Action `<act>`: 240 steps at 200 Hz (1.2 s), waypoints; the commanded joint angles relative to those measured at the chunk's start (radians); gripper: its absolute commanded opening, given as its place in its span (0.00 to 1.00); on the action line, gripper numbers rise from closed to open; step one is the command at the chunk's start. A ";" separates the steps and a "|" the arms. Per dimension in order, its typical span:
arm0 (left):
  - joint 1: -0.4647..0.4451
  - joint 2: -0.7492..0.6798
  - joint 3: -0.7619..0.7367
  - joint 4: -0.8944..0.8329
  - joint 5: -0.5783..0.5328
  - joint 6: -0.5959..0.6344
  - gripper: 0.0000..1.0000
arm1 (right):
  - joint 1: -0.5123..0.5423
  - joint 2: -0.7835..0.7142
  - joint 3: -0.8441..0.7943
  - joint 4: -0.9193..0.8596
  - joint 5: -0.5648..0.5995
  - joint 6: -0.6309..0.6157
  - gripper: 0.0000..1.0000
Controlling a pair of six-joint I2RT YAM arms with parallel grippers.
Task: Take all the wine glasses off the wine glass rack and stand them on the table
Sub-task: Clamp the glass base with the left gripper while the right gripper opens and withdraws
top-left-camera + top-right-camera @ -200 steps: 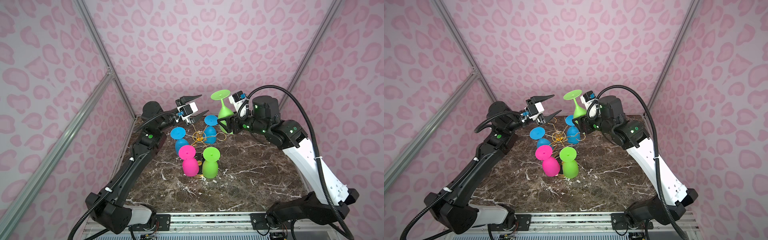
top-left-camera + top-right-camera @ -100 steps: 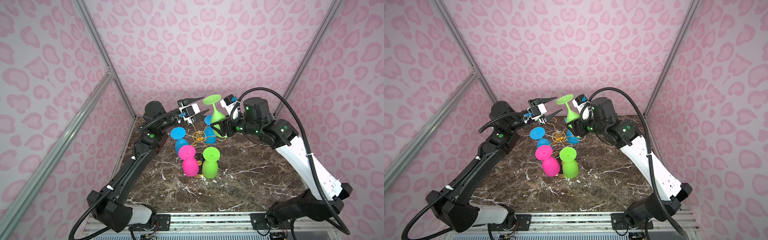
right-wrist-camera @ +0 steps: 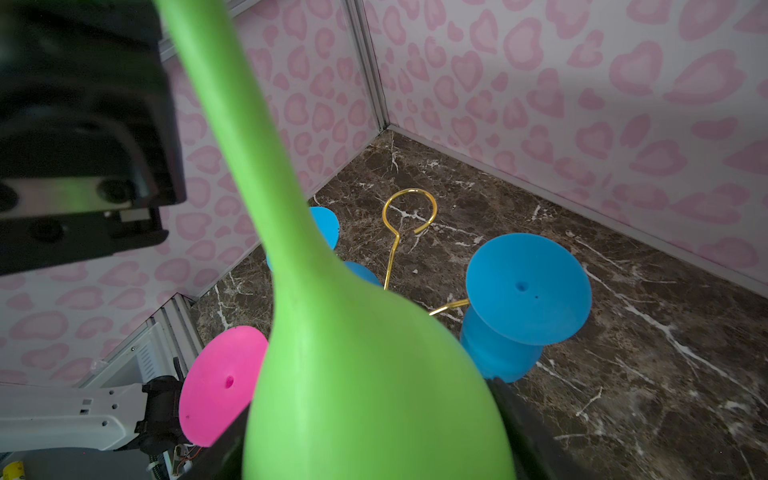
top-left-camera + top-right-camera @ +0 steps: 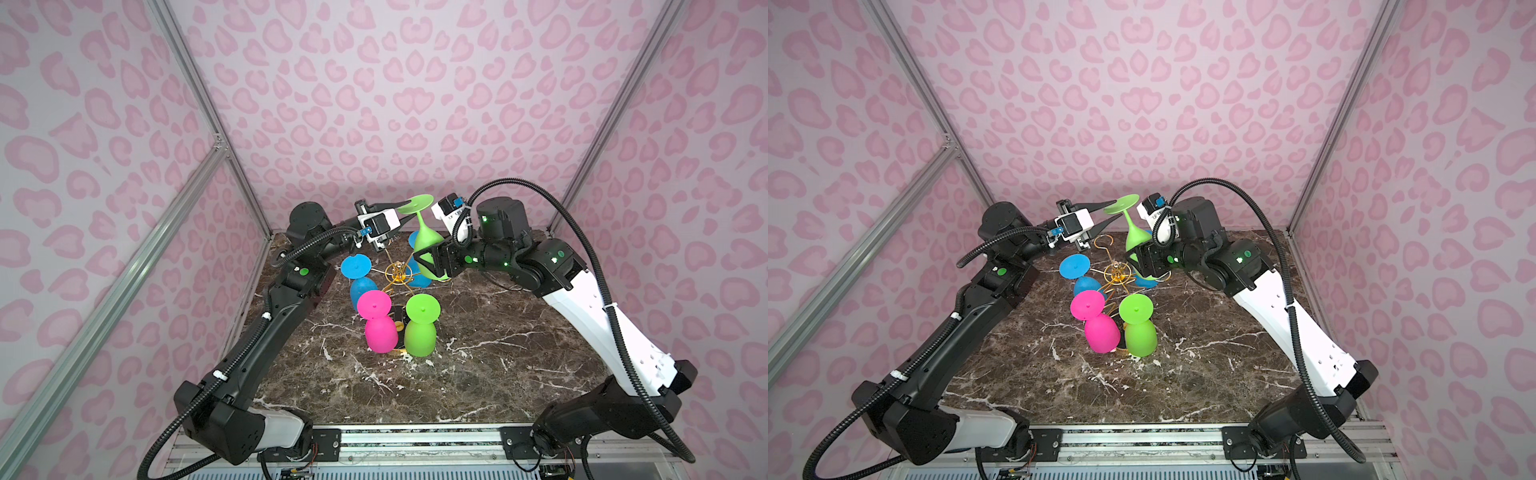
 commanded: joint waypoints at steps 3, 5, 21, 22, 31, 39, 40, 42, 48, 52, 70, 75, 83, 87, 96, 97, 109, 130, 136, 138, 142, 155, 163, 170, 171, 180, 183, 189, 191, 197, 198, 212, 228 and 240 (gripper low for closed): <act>0.001 -0.011 -0.005 0.012 0.009 0.006 0.24 | 0.005 0.010 0.000 0.032 -0.014 0.011 0.49; 0.000 -0.011 -0.005 0.012 0.010 0.006 0.23 | 0.006 0.010 0.000 0.031 -0.014 0.011 0.49; -0.001 -0.012 -0.007 0.011 0.007 0.008 0.17 | 0.007 0.012 0.002 0.033 -0.015 0.015 0.49; 0.000 -0.012 -0.007 0.011 0.006 0.008 0.16 | 0.007 0.012 0.002 0.033 -0.015 0.015 0.49; 0.000 -0.013 -0.005 0.012 0.003 0.007 0.09 | 0.007 0.012 0.003 0.033 -0.014 0.020 0.49; -0.001 -0.011 -0.002 0.012 -0.003 0.002 0.03 | 0.007 0.011 0.003 0.033 -0.014 0.022 0.49; -0.001 -0.011 -0.001 0.013 -0.003 0.001 0.03 | 0.007 0.012 0.003 0.032 -0.014 0.023 0.49; -0.001 -0.010 0.000 0.013 -0.005 0.000 0.03 | 0.008 0.012 0.003 0.034 -0.015 0.024 0.49; 0.001 -0.009 0.004 0.015 -0.009 -0.006 0.03 | 0.009 0.009 0.004 0.036 -0.015 0.027 0.50; 0.000 -0.006 0.005 0.015 -0.010 -0.009 0.03 | 0.009 0.008 0.005 0.038 -0.016 0.028 0.51; 0.001 -0.005 0.012 0.016 -0.011 -0.020 0.03 | 0.008 -0.003 0.008 0.044 -0.012 0.040 0.60; 0.001 -0.005 0.014 0.014 -0.012 -0.028 0.03 | 0.009 -0.007 0.009 0.048 -0.006 0.046 0.65; 0.000 -0.006 0.018 0.012 -0.019 -0.047 0.03 | 0.008 -0.015 0.009 0.054 0.000 0.052 0.71; 0.000 -0.005 0.020 0.012 -0.026 -0.057 0.03 | 0.007 -0.021 0.007 0.059 0.000 0.053 0.73; 0.000 -0.005 0.024 0.012 -0.044 -0.083 0.03 | 0.007 -0.036 0.004 0.074 0.005 0.058 0.78; -0.001 -0.005 0.024 0.012 -0.046 -0.086 0.03 | 0.007 -0.038 0.003 0.076 0.007 0.059 0.78; -0.001 -0.007 0.024 0.012 -0.074 -0.117 0.03 | 0.007 -0.062 -0.009 0.097 0.025 0.070 0.82; 0.001 -0.016 0.016 0.011 -0.126 -0.159 0.03 | 0.000 -0.117 -0.040 0.139 0.043 0.084 0.89; 0.000 -0.020 0.011 0.011 -0.140 -0.168 0.03 | -0.004 -0.134 -0.054 0.157 0.042 0.089 0.92; 0.000 -0.021 0.010 0.011 -0.144 -0.172 0.03 | -0.005 -0.142 -0.059 0.162 0.041 0.091 0.93; 0.001 -0.023 0.005 0.011 -0.151 -0.178 0.03 | -0.007 -0.156 -0.070 0.176 0.038 0.093 0.95; 0.000 -0.028 -0.006 0.011 -0.176 -0.201 0.03 | -0.017 -0.206 -0.113 0.230 0.022 0.100 0.98; 0.001 -0.031 -0.010 0.008 -0.194 -0.224 0.03 | -0.022 -0.240 -0.141 0.267 0.021 0.103 0.98; 0.002 -0.034 -0.014 0.006 -0.212 -0.248 0.03 | -0.025 -0.269 -0.162 0.295 0.022 0.106 0.98; 0.002 -0.034 -0.014 0.006 -0.214 -0.252 0.03 | -0.025 -0.273 -0.164 0.299 0.022 0.106 0.98; 0.000 -0.037 -0.022 0.008 -0.244 -0.291 0.03 | -0.031 -0.310 -0.187 0.321 0.032 0.102 0.98; 0.000 -0.038 -0.024 0.009 -0.256 -0.304 0.03 | -0.032 -0.322 -0.193 0.326 0.036 0.098 0.98; 0.001 -0.042 -0.027 0.009 -0.275 -0.331 0.03 | -0.035 -0.349 -0.205 0.334 0.047 0.091 0.98; 0.000 -0.043 -0.028 0.008 -0.281 -0.341 0.03 | -0.035 -0.358 -0.209 0.337 0.051 0.087 0.98; 0.000 -0.046 -0.030 0.004 -0.298 -0.371 0.03 | -0.038 -0.386 -0.226 0.346 0.065 0.081 0.97; 0.000 -0.047 -0.030 0.003 -0.302 -0.376 0.03 | -0.039 -0.391 -0.230 0.348 0.067 0.080 0.97; 0.002 -0.059 -0.033 -0.003 -0.349 -0.448 0.03 | -0.054 -0.460 -0.283 0.377 0.097 0.077 0.94; 0.002 -0.075 -0.045 -0.006 -0.382 -0.532 0.03 | -0.080 -0.531 -0.362 0.418 0.119 0.085 0.93; 0.002 -0.082 -0.046 -0.019 -0.377 -0.590 0.03 | -0.101 -0.575 -0.453 0.469 0.120 0.107 0.91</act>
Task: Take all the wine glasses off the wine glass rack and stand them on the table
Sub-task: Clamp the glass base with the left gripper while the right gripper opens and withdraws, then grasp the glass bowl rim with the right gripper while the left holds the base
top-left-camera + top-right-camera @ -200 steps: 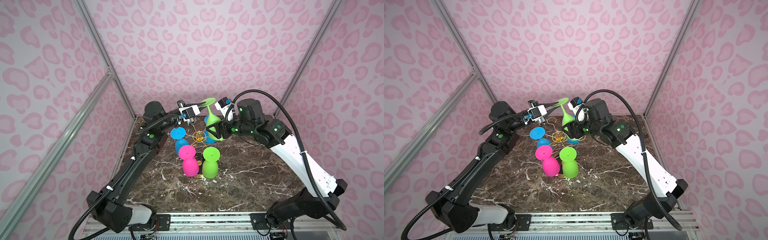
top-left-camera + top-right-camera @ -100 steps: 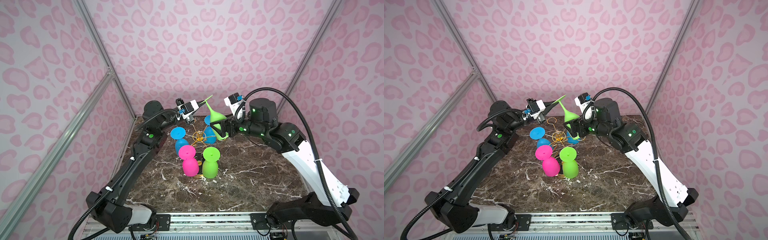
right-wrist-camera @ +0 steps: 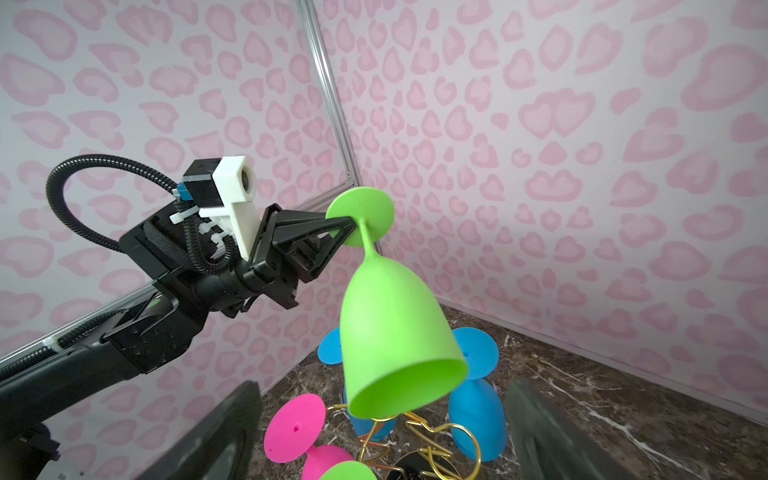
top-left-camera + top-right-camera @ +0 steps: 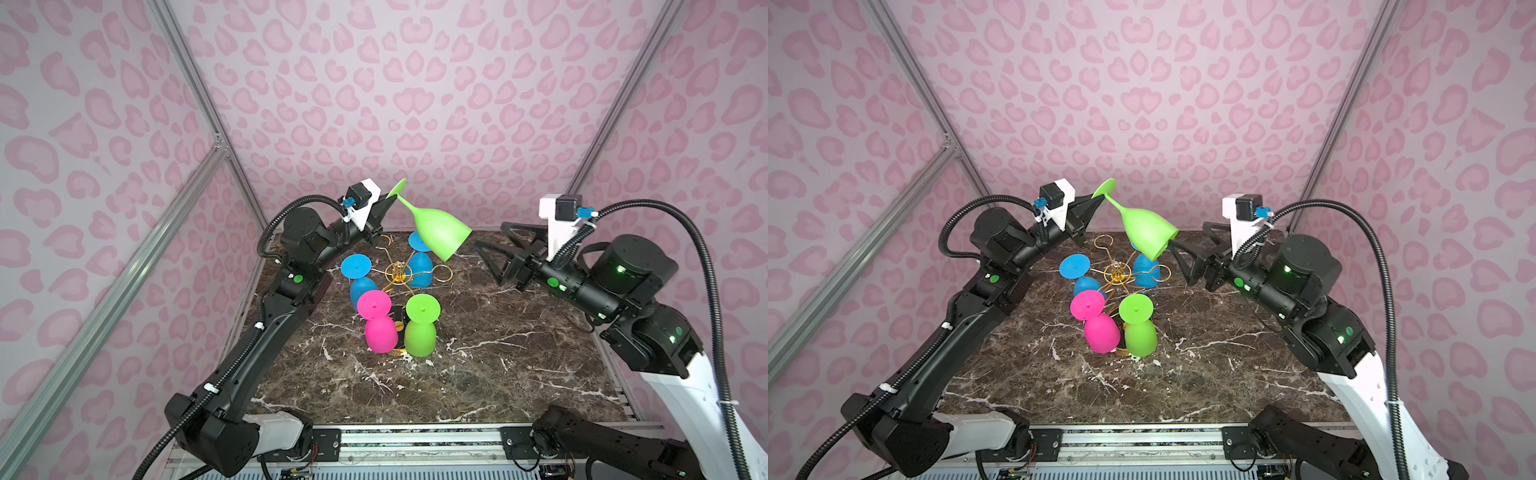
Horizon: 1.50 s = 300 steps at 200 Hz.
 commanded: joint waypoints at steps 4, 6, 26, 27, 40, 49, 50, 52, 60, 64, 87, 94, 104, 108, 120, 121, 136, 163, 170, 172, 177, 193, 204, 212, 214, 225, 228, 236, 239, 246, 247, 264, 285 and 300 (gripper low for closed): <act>0.002 -0.021 -0.009 0.007 -0.047 -0.182 0.03 | -0.032 -0.067 -0.132 0.122 0.034 0.022 0.90; 0.002 -0.022 -0.010 0.008 -0.043 -0.189 0.03 | -0.037 -0.071 -0.142 0.130 0.031 0.026 0.90; 0.002 -0.036 -0.043 0.042 -0.023 -0.278 0.03 | -0.051 -0.093 -0.218 0.185 0.014 0.055 0.81; 0.002 -0.037 -0.045 0.042 -0.023 -0.282 0.03 | -0.052 -0.094 -0.221 0.188 0.014 0.055 0.80; 0.002 -0.040 -0.053 0.038 -0.006 -0.311 0.03 | -0.056 -0.092 -0.250 0.228 0.003 0.067 0.72; 0.002 -0.042 -0.053 0.036 0.001 -0.314 0.03 | -0.059 -0.082 -0.254 0.252 -0.017 0.072 0.66; 0.002 -0.042 -0.053 0.036 0.001 -0.315 0.03 | -0.059 -0.081 -0.254 0.255 -0.019 0.074 0.65; 0.002 -0.043 -0.053 0.036 -0.002 -0.315 0.03 | -0.060 -0.077 -0.254 0.259 -0.023 0.075 0.65; 0.002 -0.048 -0.074 0.036 -0.007 -0.318 0.03 | -0.060 -0.062 -0.251 0.276 -0.036 0.084 0.63; 0.002 -0.051 -0.083 0.035 -0.009 -0.321 0.03 | -0.060 -0.054 -0.249 0.283 -0.043 0.089 0.63; 0.002 -0.059 -0.093 0.036 -0.008 -0.327 0.03 | -0.059 -0.004 -0.241 0.326 -0.077 0.126 0.60; 0.002 -0.061 -0.095 0.035 -0.008 -0.333 0.03 | -0.060 0.009 -0.241 0.341 -0.084 0.140 0.59; 0.002 -0.059 -0.097 0.032 -0.009 -0.337 0.03 | -0.061 0.025 -0.241 0.364 -0.088 0.161 0.58; 0.002 -0.059 -0.095 0.030 -0.010 -0.339 0.03 | -0.059 0.031 -0.240 0.370 -0.088 0.166 0.57; 0.002 -0.060 -0.096 0.029 -0.012 -0.345 0.03 | -0.060 0.046 -0.238 0.384 -0.083 0.175 0.55; 0.002 -0.060 -0.095 0.029 -0.012 -0.346 0.03 | -0.060 0.049 -0.237 0.386 -0.081 0.175 0.55; 0.002 -0.058 -0.095 0.032 -0.007 -0.358 0.03 | -0.061 0.069 -0.228 0.402 -0.080 0.176 0.51; 0.002 -0.053 -0.092 0.030 0.001 -0.376 0.03 | -0.060 0.116 -0.205 0.421 -0.107 0.189 0.44; 0.002 -0.052 -0.092 0.030 -0.001 -0.379 0.03 | -0.058 0.130 -0.198 0.424 -0.115 0.196 0.42; 0.002 -0.052 -0.091 0.030 -0.002 -0.380 0.03 | -0.058 0.134 -0.196 0.423 -0.117 0.198 0.41; 0.002 -0.050 -0.090 0.030 -0.004 -0.382 0.03 | -0.057 0.140 -0.193 0.424 -0.121 0.200 0.38; 0.002 -0.049 -0.089 0.032 -0.002 -0.387 0.03 | -0.054 0.156 -0.190 0.434 -0.128 0.215 0.31; 0.003 -0.049 -0.090 0.030 -0.003 -0.388 0.03 | -0.051 0.165 -0.189 0.445 -0.141 0.224 0.26; 0.002 -0.047 -0.089 0.029 -0.006 -0.390 0.03 | -0.051 0.170 -0.185 0.444 -0.144 0.228 0.23; 0.002 -0.047 -0.089 0.029 -0.007 -0.391 0.03 | -0.049 0.172 -0.184 0.443 -0.145 0.228 0.22; 0.001 -0.047 -0.088 0.029 -0.010 -0.393 0.03 | -0.047 0.175 -0.180 0.437 -0.146 0.230 0.16; 0.002 -0.047 -0.089 0.029 -0.010 -0.392 0.03 | -0.047 0.175 -0.178 0.436 -0.146 0.231 0.15; 0.002 -0.046 -0.088 0.030 -0.012 -0.394 0.03 | -0.047 0.176 -0.177 0.434 -0.146 0.232 0.11; 0.002 -0.045 -0.089 0.030 -0.014 -0.396 0.03 | -0.047 0.177 -0.176 0.433 -0.146 0.233 0.10; 0.004 -0.045 -0.087 0.029 -0.017 -0.398 0.03 | -0.047 0.177 -0.172 0.432 -0.148 0.234 0.06; 0.003 -0.045 -0.088 0.030 -0.019 -0.399 0.03 | -0.047 0.177 -0.172 0.431 -0.148 0.235 0.06; 0.003 -0.044 -0.089 0.029 -0.032 -0.401 0.05 | -0.047 0.175 -0.162 0.420 -0.148 0.237 0.00; 0.004 -0.052 -0.097 0.030 -0.048 -0.396 0.17 | -0.047 0.164 -0.150 0.392 -0.128 0.231 0.00; 0.003 -0.065 -0.109 0.032 -0.069 -0.391 0.35 | -0.047 0.145 -0.150 0.387 -0.108 0.232 0.00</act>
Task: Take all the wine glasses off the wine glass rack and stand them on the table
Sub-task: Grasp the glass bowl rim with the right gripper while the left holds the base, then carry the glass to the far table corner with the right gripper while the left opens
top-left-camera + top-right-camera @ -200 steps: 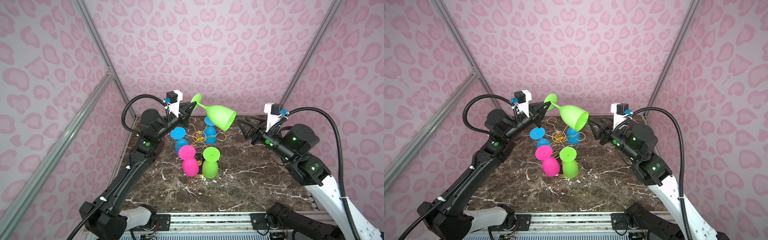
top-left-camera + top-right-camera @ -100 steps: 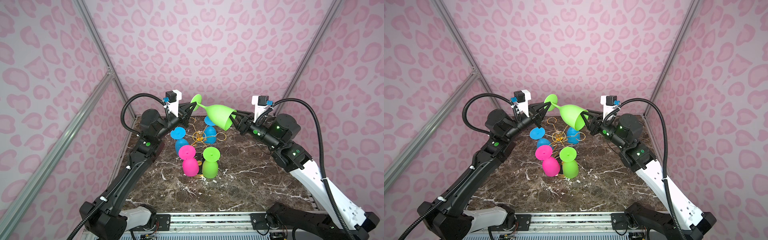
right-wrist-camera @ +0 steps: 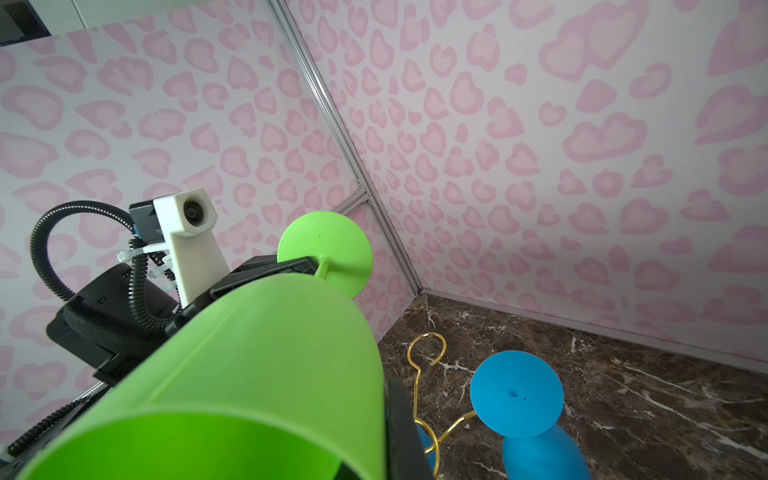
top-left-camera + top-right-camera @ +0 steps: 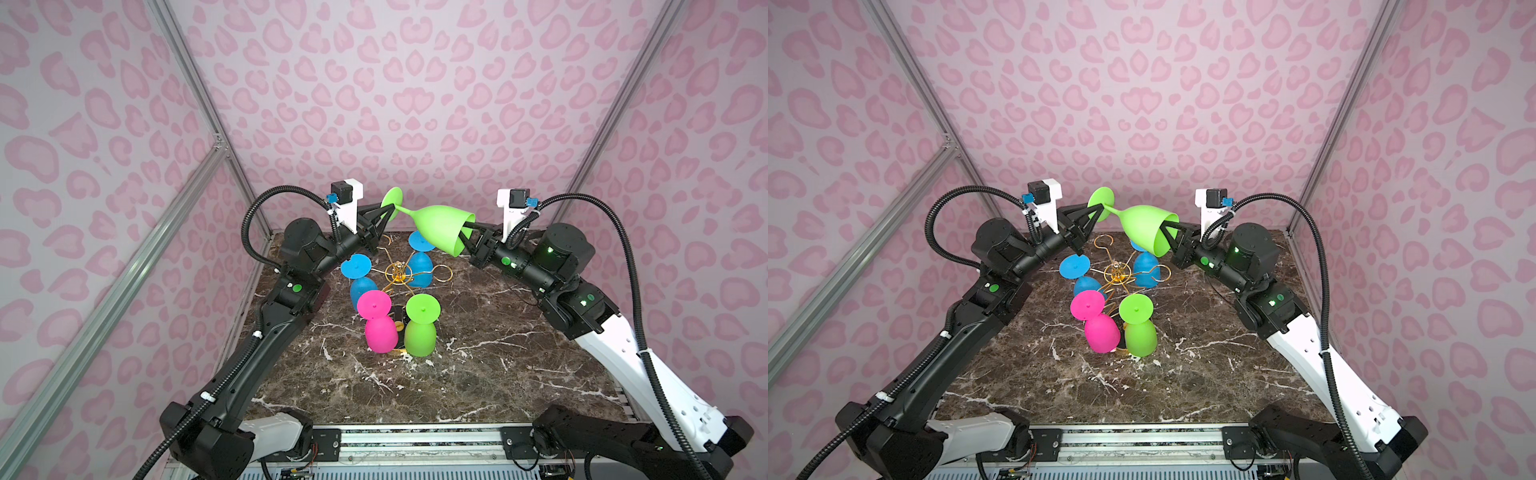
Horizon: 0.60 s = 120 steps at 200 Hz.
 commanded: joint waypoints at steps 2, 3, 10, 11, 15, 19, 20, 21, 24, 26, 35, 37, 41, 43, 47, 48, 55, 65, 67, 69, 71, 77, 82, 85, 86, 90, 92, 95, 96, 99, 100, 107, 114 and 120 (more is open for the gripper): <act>0.003 -0.019 -0.015 0.025 -0.044 -0.001 0.38 | 0.001 -0.025 0.009 0.016 0.021 0.008 0.00; 0.003 -0.020 -0.016 0.025 -0.045 0.000 0.39 | 0.001 -0.026 0.009 0.015 0.023 0.007 0.00; 0.003 -0.028 -0.024 0.025 -0.056 0.004 0.45 | -0.001 -0.037 0.009 0.011 0.032 0.005 0.00; 0.003 -0.030 -0.025 0.025 -0.057 0.005 0.46 | -0.002 -0.039 0.008 0.009 0.034 0.004 0.00; 0.003 -0.034 -0.029 0.025 -0.062 0.008 0.49 | -0.004 -0.046 0.008 0.003 0.040 0.001 0.00; 0.003 -0.039 -0.033 0.025 -0.070 0.010 0.52 | -0.005 -0.053 0.008 -0.004 0.050 -0.004 0.00; 0.003 -0.041 -0.034 0.024 -0.072 0.011 0.53 | -0.006 -0.054 0.008 -0.007 0.052 -0.006 0.00; 0.003 -0.041 -0.035 0.024 -0.075 0.011 0.54 | -0.007 -0.056 0.009 -0.010 0.054 -0.007 0.00; 0.002 -0.046 -0.037 0.023 -0.083 0.013 0.57 | -0.009 -0.061 0.010 -0.018 0.061 -0.010 0.00; 0.003 -0.049 -0.040 0.022 -0.088 0.014 0.60 | -0.012 -0.065 0.011 -0.023 0.065 -0.014 0.00; 0.002 -0.063 -0.052 0.020 -0.111 0.022 0.65 | -0.025 -0.080 0.016 -0.057 0.086 -0.030 0.00; 0.003 -0.068 -0.055 0.020 -0.115 0.025 0.66 | -0.028 -0.083 0.019 -0.067 0.092 -0.034 0.00; 0.003 -0.074 -0.062 0.020 -0.126 0.030 0.68 | -0.037 -0.088 0.024 -0.085 0.103 -0.043 0.00; 0.003 -0.078 -0.066 0.019 -0.132 0.034 0.69 | -0.041 -0.092 0.026 -0.097 0.108 -0.047 0.00; 0.002 -0.086 -0.073 0.019 -0.145 0.040 0.72 | -0.052 -0.097 0.031 -0.120 0.118 -0.054 0.00; 0.002 -0.089 -0.076 0.019 -0.149 0.041 0.73 | -0.057 -0.098 0.031 -0.123 0.120 -0.055 0.00; 0.005 -0.105 -0.091 0.018 -0.174 0.047 0.77 | -0.081 -0.108 0.039 -0.165 0.141 -0.064 0.00; 0.017 -0.130 -0.109 0.011 -0.213 0.051 0.82 | -0.127 -0.120 0.043 -0.208 0.157 -0.071 0.00; 0.019 -0.135 -0.113 0.009 -0.220 0.051 0.83 | -0.137 -0.123 0.043 -0.214 0.156 -0.072 0.00; 0.022 -0.141 -0.115 0.006 -0.227 0.050 0.84 | -0.148 -0.125 0.043 -0.222 0.154 -0.074 0.00; 0.026 -0.147 -0.118 0.003 -0.233 0.048 0.85 | -0.160 -0.127 0.045 -0.231 0.153 -0.076 0.00; 0.038 -0.164 -0.125 -0.007 -0.251 0.041 0.88 | -0.196 -0.128 0.051 -0.264 0.152 -0.081 0.00; 0.048 -0.179 -0.131 -0.015 -0.267 0.034 0.91 | -0.227 -0.125 0.059 -0.295 0.151 -0.082 0.00; 0.054 -0.189 -0.135 -0.018 -0.278 0.029 0.93 | -0.246 -0.122 0.067 -0.314 0.150 -0.086 0.00; 0.057 -0.193 -0.137 -0.019 -0.282 0.027 0.94 | -0.252 -0.121 0.069 -0.320 0.148 -0.089 0.00; 0.065 -0.207 -0.145 -0.020 -0.299 0.022 0.98 | -0.276 -0.115 0.077 -0.341 0.146 -0.097 0.00; 0.068 -0.215 -0.149 -0.020 -0.307 0.018 0.99 | -0.287 -0.112 0.082 -0.355 0.143 -0.101 0.00; 0.074 -0.226 -0.158 -0.017 -0.321 0.013 0.99 | -0.302 -0.106 0.088 -0.374 0.143 -0.108 0.00; 0.077 -0.231 -0.161 -0.017 -0.325 0.012 0.98 | -0.306 -0.105 0.089 -0.381 0.144 -0.111 0.00; 0.083 -0.244 -0.170 -0.014 -0.336 0.006 0.97 | -0.320 -0.099 0.098 -0.400 0.147 -0.120 0.00; 0.084 -0.247 -0.174 -0.013 -0.340 0.004 0.97 | -0.322 -0.097 0.100 -0.406 0.148 -0.123 0.00; 0.103 -0.278 -0.194 -0.007 -0.362 -0.007 0.97 | -0.345 -0.077 0.110 -0.450 0.159 -0.145 0.00; 0.119 -0.306 -0.212 -0.006 -0.374 -0.013 0.97 | -0.365 -0.052 0.150 -0.492 0.169 -0.171 0.00; 0.133 -0.327 -0.224 -0.011 -0.386 -0.015 0.97 | -0.377 -0.025 0.170 -0.531 0.183 -0.192 0.00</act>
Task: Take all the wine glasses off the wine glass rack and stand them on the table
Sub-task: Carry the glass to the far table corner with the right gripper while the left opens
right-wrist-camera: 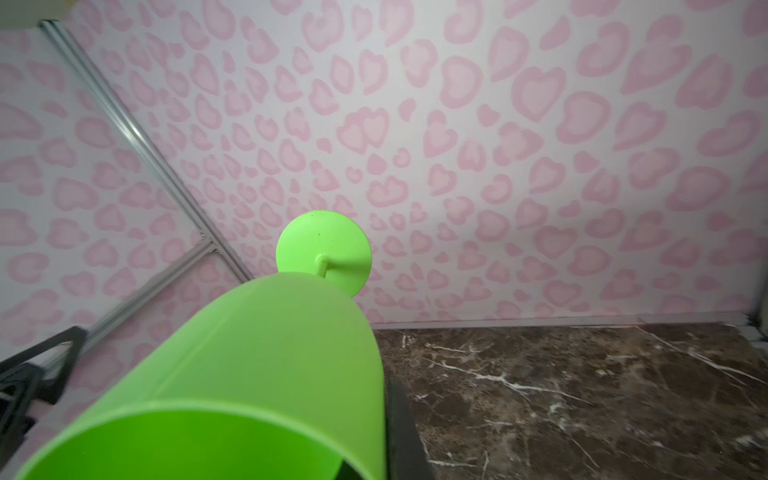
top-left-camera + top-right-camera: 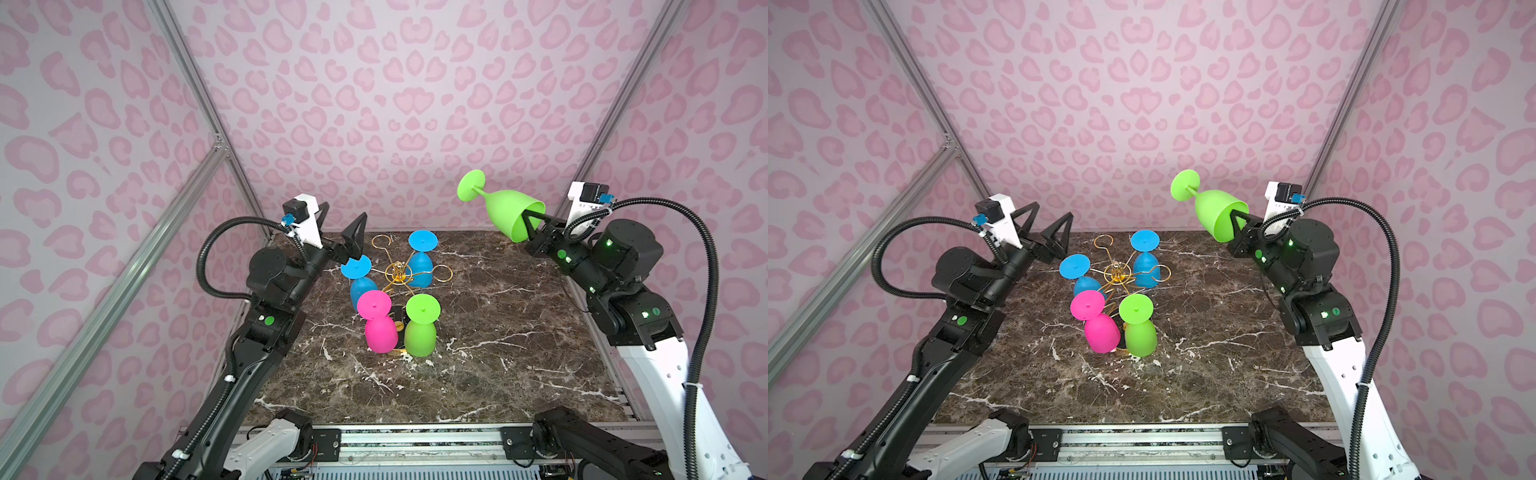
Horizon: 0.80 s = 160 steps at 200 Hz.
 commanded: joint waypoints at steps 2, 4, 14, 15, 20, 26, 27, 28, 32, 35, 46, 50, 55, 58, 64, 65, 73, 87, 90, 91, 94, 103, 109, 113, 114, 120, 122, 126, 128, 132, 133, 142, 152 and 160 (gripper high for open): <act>0.042 -0.071 -0.042 0.016 -0.105 -0.030 0.97 | -0.049 0.070 0.069 -0.206 0.037 -0.101 0.00; 0.045 -0.078 -0.046 0.012 -0.107 -0.030 0.97 | -0.049 0.082 0.077 -0.220 0.044 -0.108 0.00; 0.064 -0.109 -0.057 -0.012 -0.116 -0.025 0.97 | -0.050 0.139 0.124 -0.292 0.080 -0.146 0.00; 0.066 -0.112 -0.058 -0.015 -0.115 -0.024 0.97 | -0.050 0.145 0.130 -0.298 0.084 -0.148 0.00; 0.072 -0.124 -0.062 -0.031 -0.116 -0.017 0.97 | -0.052 0.175 0.154 -0.325 0.099 -0.164 0.00; 0.078 -0.137 -0.065 -0.051 -0.111 -0.007 0.97 | -0.051 0.212 0.182 -0.362 0.113 -0.184 0.00; 0.079 -0.139 -0.066 -0.061 -0.111 -0.005 0.97 | -0.052 0.218 0.186 -0.367 0.116 -0.187 0.00; 0.080 -0.141 -0.067 -0.067 -0.112 -0.004 0.97 | -0.052 0.224 0.191 -0.373 0.118 -0.190 0.00; 0.081 -0.149 -0.071 -0.082 -0.113 0.000 0.97 | -0.052 0.248 0.209 -0.392 0.126 -0.200 0.00; 0.083 -0.155 -0.074 -0.091 -0.117 0.003 0.97 | -0.051 0.265 0.223 -0.406 0.130 -0.207 0.00; 0.087 -0.180 -0.092 -0.108 -0.129 -0.002 0.97 | -0.052 0.328 0.275 -0.455 0.147 -0.231 0.00; 0.089 -0.188 -0.099 -0.113 -0.130 -0.004 0.97 | -0.051 0.355 0.294 -0.472 0.150 -0.239 0.00; 0.090 -0.199 -0.107 -0.122 -0.129 -0.004 0.97 | -0.050 0.386 0.322 -0.495 0.156 -0.247 0.00; 0.089 -0.206 -0.109 -0.128 -0.129 -0.005 0.97 | -0.051 0.405 0.339 -0.510 0.159 -0.254 0.00; 0.091 -0.215 -0.114 -0.140 -0.129 -0.005 0.97 | -0.049 0.443 0.375 -0.538 0.164 -0.262 0.00; 0.091 -0.216 -0.115 -0.141 -0.130 -0.005 0.97 | -0.049 0.450 0.380 -0.542 0.166 -0.263 0.00; 0.090 -0.228 -0.122 -0.153 -0.138 -0.005 0.97 | -0.049 0.499 0.426 -0.575 0.171 -0.274 0.00; 0.091 -0.242 -0.131 -0.172 -0.159 -0.001 0.97 | -0.044 0.584 0.503 -0.627 0.192 -0.293 0.00; 0.091 -0.243 -0.131 -0.179 -0.161 0.000 0.97 | -0.045 0.602 0.518 -0.633 0.201 -0.296 0.00; 0.090 -0.244 -0.130 -0.183 -0.162 0.000 0.97 | -0.044 0.607 0.521 -0.635 0.203 -0.297 0.00; 0.091 -0.245 -0.125 -0.197 -0.161 0.004 0.97 | -0.044 0.624 0.535 -0.643 0.212 -0.301 0.00; 0.092 -0.245 -0.111 -0.233 -0.148 0.016 0.97 | -0.044 0.674 0.570 -0.660 0.234 -0.310 0.00; 0.093 -0.247 -0.107 -0.246 -0.148 0.016 0.97 | -0.044 0.707 0.596 -0.674 0.240 -0.315 0.00; 0.093 -0.249 -0.108 -0.250 -0.150 0.013 0.97 | -0.044 0.730 0.615 -0.683 0.241 -0.317 0.00; 0.093 -0.250 -0.108 -0.250 -0.151 0.013 0.97 | -0.044 0.735 0.619 -0.686 0.242 -0.318 0.00; 0.093 -0.259 -0.115 -0.248 -0.156 0.013 0.97 | -0.044 0.766 0.645 -0.697 0.243 -0.321 0.00; 0.093 -0.262 -0.118 -0.246 -0.156 0.013 0.97 | -0.044 0.776 0.652 -0.701 0.242 -0.322 0.00; 0.093 -0.270 -0.125 -0.243 -0.161 0.013 0.97 | -0.044 0.796 0.667 -0.708 0.239 -0.324 0.00; 0.092 -0.274 -0.128 -0.238 -0.163 0.012 0.97 | -0.045 0.805 0.675 -0.711 0.238 -0.325 0.00; 0.092 -0.282 -0.134 -0.233 -0.165 0.011 0.97 | -0.044 0.825 0.690 -0.720 0.236 -0.326 0.00; 0.093 -0.284 -0.137 -0.231 -0.166 0.010 0.97 | -0.044 0.829 0.694 -0.722 0.236 -0.325 0.00; 0.092 -0.300 -0.147 -0.226 -0.170 0.009 0.97 | -0.041 0.870 0.728 -0.738 0.237 -0.329 0.00; 0.093 -0.312 -0.150 -0.233 -0.179 0.010 0.97 | -0.037 0.915 0.766 -0.761 0.245 -0.334 0.00; 0.092 -0.317 -0.147 -0.249 -0.189 0.011 0.97 | -0.034 0.951 0.795 -0.778 0.259 -0.337 0.00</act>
